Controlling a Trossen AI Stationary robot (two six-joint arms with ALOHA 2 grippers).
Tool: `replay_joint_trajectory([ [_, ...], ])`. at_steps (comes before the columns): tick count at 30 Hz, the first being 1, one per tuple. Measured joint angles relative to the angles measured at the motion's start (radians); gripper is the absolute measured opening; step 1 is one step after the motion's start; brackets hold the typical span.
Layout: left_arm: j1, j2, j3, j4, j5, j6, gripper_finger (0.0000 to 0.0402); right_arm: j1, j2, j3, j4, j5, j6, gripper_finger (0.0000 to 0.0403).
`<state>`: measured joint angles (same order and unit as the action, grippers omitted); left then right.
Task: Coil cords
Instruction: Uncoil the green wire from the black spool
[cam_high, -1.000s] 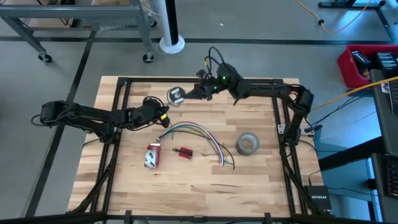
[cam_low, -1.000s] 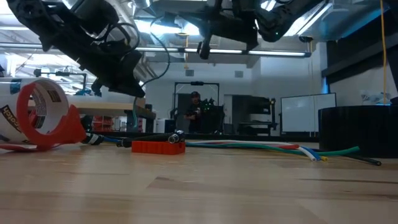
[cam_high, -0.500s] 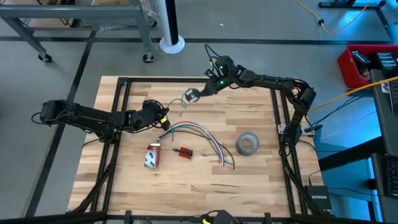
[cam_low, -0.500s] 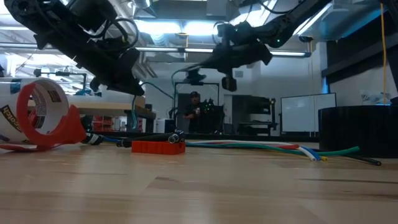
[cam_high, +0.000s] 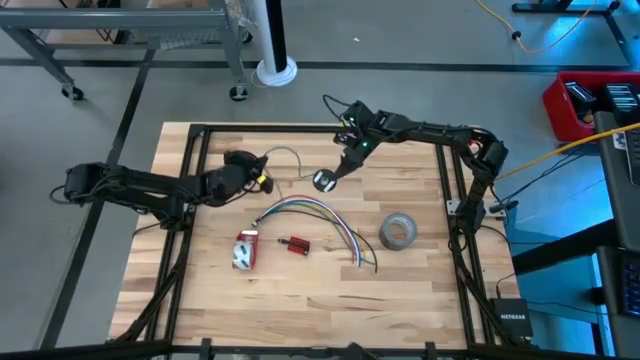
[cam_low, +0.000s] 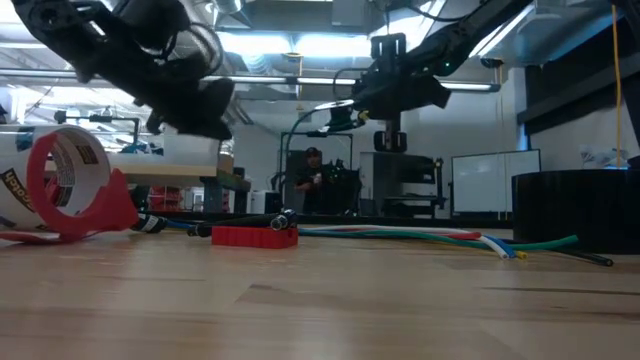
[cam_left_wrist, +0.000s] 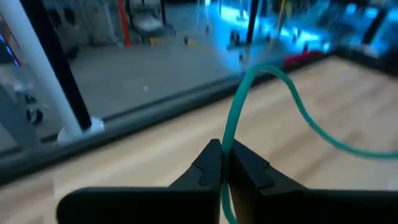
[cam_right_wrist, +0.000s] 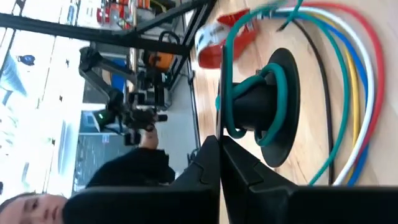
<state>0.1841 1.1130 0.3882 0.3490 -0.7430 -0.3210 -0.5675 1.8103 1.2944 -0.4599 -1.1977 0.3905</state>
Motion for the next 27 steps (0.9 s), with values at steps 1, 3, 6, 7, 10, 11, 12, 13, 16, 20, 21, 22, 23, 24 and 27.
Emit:
replay_joint_trajectory([
  [1,0.012,0.0,0.0,0.042,0.003,0.024,0.0007,0.01,0.0,-0.002,-0.011,-0.005,-0.011,0.0001],
  [3,0.037,0.0,0.0,0.11,0.009,0.062,0.0007,0.037,0.0,-0.002,-0.016,-0.023,-0.041,0.0001],
  [6,0.082,0.0,0.0,0.155,0.042,0.091,0.0007,0.084,0.0,-0.002,-0.008,-0.027,-0.077,0.0001],
  [7,0.098,0.001,0.0,0.157,0.061,0.092,0.0007,0.099,0.0,-0.002,-0.008,-0.027,-0.083,0.0001],
  [10,0.147,0.017,0.0,0.158,0.106,0.092,0.0007,0.147,0.0,-0.002,0.003,-0.027,-0.085,0.0001],
  [11,0.161,0.028,0.0,0.158,0.117,0.092,0.0007,0.162,0.0,-0.002,0.009,-0.026,-0.085,0.0001],
  [12,0.174,0.04,0.0,0.159,0.129,0.092,0.0007,0.179,0.0,-0.002,0.021,-0.026,-0.085,0.0001],
  [13,0.186,0.052,0.0,0.157,0.141,0.094,0.0007,0.193,0.0,-0.002,0.036,-0.026,-0.085,0.0001],
  [16,0.214,0.088,0.0,0.152,0.174,0.113,0.0009,0.228,0.0,0.001,0.066,-0.036,-0.084,0.0001],
  [20,0.243,0.111,0.0,0.125,0.183,0.1,0.0038,0.25,0.0,0.021,0.066,-0.043,-0.083,0.0001],
  [21,0.25,0.11,0.0,0.114,0.183,0.089,0.0051,0.25,0.0,0.027,0.066,-0.043,-0.082,0.0001],
  [22,0.257,0.108,0.0,0.104,0.183,0.073,0.0066,0.249,0.0,0.034,0.065,-0.043,-0.082,0.0001],
  [23,0.264,0.105,0.0,0.087,0.183,0.058,0.0081,0.248,0.0,0.041,0.065,-0.042,-0.082,0.0001],
  [24,0.271,0.103,0.0,0.078,0.182,0.038,0.0098,0.247,0.0,0.048,0.065,-0.04,-0.082,0.0001],
  [27,0.286,0.103,0.0,0.078,0.182,-0.002,0.0148,0.237,0.0,0.071,0.066,0.004,-0.085,0.0001],
])
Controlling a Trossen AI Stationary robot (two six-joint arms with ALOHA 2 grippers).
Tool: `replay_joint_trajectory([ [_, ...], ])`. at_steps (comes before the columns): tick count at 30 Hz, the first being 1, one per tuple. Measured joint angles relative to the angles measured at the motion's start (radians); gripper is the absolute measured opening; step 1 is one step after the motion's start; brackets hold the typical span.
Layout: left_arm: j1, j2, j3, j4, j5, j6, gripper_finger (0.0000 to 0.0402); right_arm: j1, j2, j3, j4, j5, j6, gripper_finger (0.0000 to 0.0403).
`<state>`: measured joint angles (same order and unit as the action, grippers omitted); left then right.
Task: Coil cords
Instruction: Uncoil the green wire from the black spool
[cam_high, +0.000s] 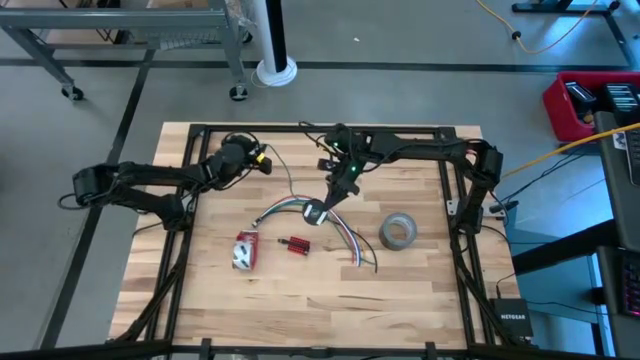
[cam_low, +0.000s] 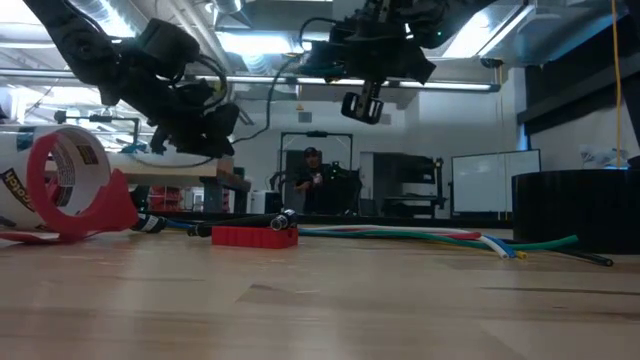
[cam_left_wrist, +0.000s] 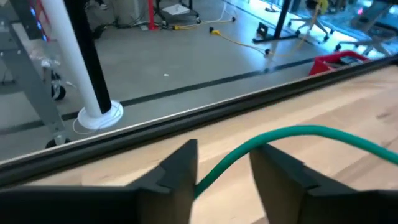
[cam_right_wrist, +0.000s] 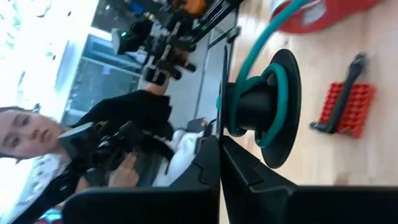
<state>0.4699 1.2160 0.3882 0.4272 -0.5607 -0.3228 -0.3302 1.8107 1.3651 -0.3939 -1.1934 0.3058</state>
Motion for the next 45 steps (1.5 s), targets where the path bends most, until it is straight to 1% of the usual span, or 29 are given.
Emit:
replay_joint_trajectory([
  [3,0.0,-0.002,0.0,0.004,0.0,-0.03,0.0179,-0.01,0.0,0.017,0.001,0.059,0.0,0.0001],
  [5,-0.004,-0.006,0.0,0.002,0.001,-0.061,0.0188,-0.017,0.0,0.025,0.001,0.104,-0.001,0.0001],
  [8,-0.007,-0.022,0.0,0.001,0.004,-0.116,0.0191,-0.042,0.0,0.031,-0.001,0.155,-0.001,0.0001],
  [11,-0.017,-0.046,0.0,-0.02,0.003,-0.127,0.0191,-0.072,0.0,0.043,-0.006,0.21,-0.001,0.0001],
  [17,-0.061,-0.111,0.0,-0.161,0.003,-0.139,0.0191,-0.15,0.0,0.059,-0.009,0.323,-0.002,0.0001],
  [21,-0.073,-0.151,0.0,-0.313,-0.006,-0.133,0.0191,-0.199,0.0,0.061,-0.017,0.341,-0.001,0.0001],
  [24,-0.056,-0.176,0.0,-0.422,-0.063,-0.087,0.0191,-0.223,0.0,0.061,-0.044,0.314,-0.001,0.0001],
  [26,-0.038,-0.19,0.0,-0.46,-0.088,-0.056,0.0191,-0.229,0.0,0.061,-0.061,0.31,-0.001,0.0001],
  [29,-0.021,-0.207,0.0,-0.465,-0.085,-0.037,0.0192,-0.228,0.0,0.061,-0.083,0.309,-0.008,0.0001],
  [30,-0.022,-0.213,0.0,-0.452,-0.068,-0.056,0.0192,-0.227,0.0,0.061,-0.092,0.307,-0.02,0.0001],
  [32,-0.031,-0.222,0.0,-0.401,0.011,-0.084,0.0192,-0.227,0.0,0.061,-0.11,0.302,-0.026,0.0001],
  [36,-0.073,-0.229,0.0,-0.236,0.253,-0.108,0.0191,-0.226,0.0,0.061,-0.17,0.257,-0.026,0.0001],
  [39,-0.119,-0.219,0.0,-0.114,0.408,-0.146,0.0192,-0.226,0.0,0.061,-0.203,0.174,-0.024,0.0001],
  [41,-0.154,-0.206,0.0,-0.069,0.46,-0.184,0.0192,-0.226,0.0,0.061,-0.213,0.115,-0.023,0.0001],
  [43,-0.186,-0.188,0.0,-0.029,0.471,-0.233,0.0192,-0.221,0.0,0.061,-0.216,0.072,-0.019,0.0001],
  [45,-0.212,-0.162,0.0,0.016,0.472,-0.274,0.0192,-0.215,0.0,0.061,-0.206,0.06,0.002,0.0001],
])
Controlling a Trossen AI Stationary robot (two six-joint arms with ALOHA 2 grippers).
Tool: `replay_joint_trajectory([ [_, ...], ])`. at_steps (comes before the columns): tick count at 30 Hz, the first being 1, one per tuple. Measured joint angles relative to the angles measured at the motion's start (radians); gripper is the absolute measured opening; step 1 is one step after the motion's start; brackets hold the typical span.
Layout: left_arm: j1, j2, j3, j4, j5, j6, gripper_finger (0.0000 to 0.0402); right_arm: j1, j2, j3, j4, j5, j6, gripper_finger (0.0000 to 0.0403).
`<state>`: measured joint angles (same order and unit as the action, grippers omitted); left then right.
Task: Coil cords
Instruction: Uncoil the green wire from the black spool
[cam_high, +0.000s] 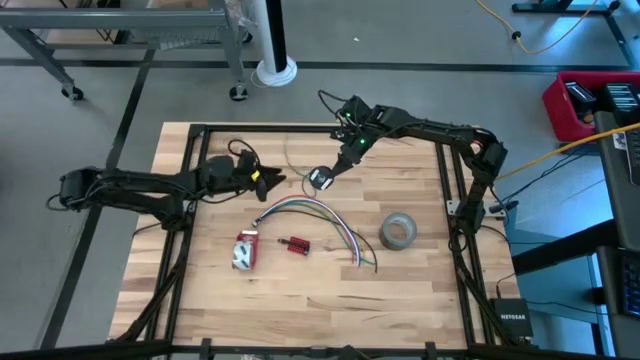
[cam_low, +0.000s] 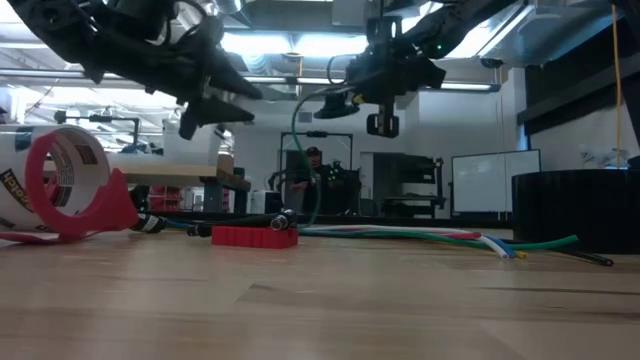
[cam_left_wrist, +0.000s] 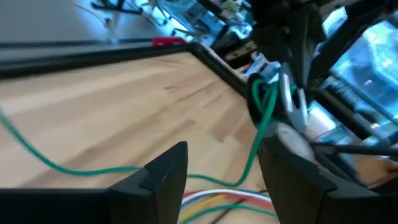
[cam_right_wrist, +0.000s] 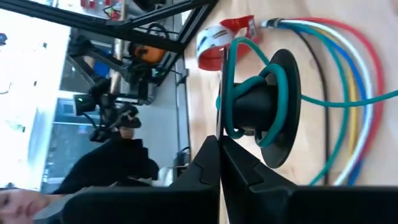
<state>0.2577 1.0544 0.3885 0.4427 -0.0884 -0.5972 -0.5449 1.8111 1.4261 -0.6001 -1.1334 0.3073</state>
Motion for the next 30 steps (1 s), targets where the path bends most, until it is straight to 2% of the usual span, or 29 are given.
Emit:
replay_joint_trajectory([
  [7,-0.083,0.143,0.0,0.246,0.0,-0.098,0.0192,0.044,0.0,0.0,0.006,0.03,0.002,0.0001],
  [12,-0.121,0.177,0.0,0.299,0.0,-0.129,0.0192,0.041,0.0,0.0,-0.017,0.037,0.001,0.0001],
  [25,-0.216,0.179,0.024,0.284,0.0,-0.179,0.0192,0.068,0.007,0.0,-0.18,0.079,-0.1,0.0001],
  [30,-0.221,0.198,0.119,0.134,0.0,-0.102,0.0192,0.086,0.007,0.0,-0.179,0.09,-0.101,0.0001],
])
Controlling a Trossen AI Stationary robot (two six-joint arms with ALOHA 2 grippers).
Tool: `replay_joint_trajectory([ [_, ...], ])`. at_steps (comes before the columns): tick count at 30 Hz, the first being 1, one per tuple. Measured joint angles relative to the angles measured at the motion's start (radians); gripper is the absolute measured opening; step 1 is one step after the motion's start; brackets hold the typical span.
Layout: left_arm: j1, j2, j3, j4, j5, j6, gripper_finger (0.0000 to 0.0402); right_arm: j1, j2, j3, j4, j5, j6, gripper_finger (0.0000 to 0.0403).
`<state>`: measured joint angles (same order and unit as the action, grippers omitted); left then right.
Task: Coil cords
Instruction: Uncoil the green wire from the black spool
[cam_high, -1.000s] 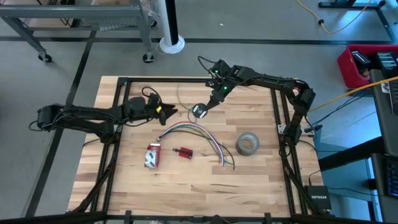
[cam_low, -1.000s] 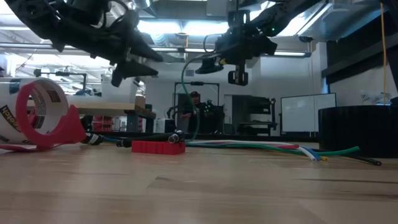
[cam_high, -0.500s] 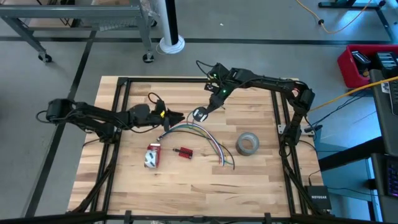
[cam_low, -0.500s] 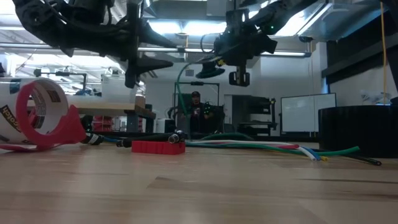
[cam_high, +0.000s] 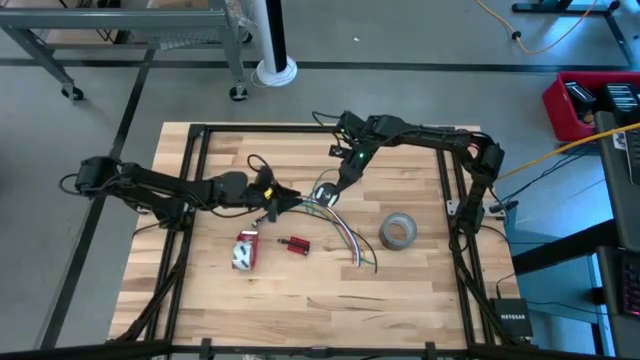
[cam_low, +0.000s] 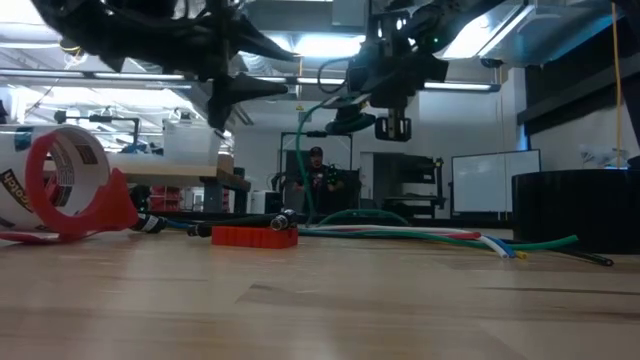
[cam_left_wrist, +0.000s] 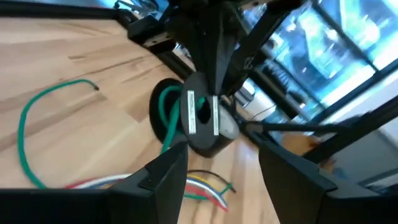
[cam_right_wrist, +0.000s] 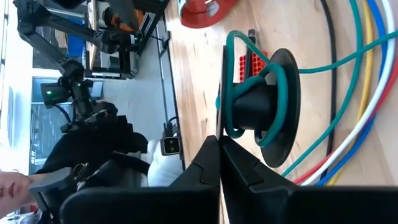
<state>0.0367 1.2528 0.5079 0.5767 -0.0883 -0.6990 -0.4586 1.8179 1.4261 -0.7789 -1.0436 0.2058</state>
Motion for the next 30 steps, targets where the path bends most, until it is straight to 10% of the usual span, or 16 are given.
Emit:
replay_joint_trajectory([
  [15,0.07,0.248,0.195,-0.021,0.248,0.056,0.0191,0.095,0.0,0.0,-0.089,0.03,-0.056,0.0001],
  [30,0.047,0.248,0.201,-0.006,0.262,0.04,0.0191,0.114,0.0,0.0,-0.063,0.002,-0.081,0.0001],
])
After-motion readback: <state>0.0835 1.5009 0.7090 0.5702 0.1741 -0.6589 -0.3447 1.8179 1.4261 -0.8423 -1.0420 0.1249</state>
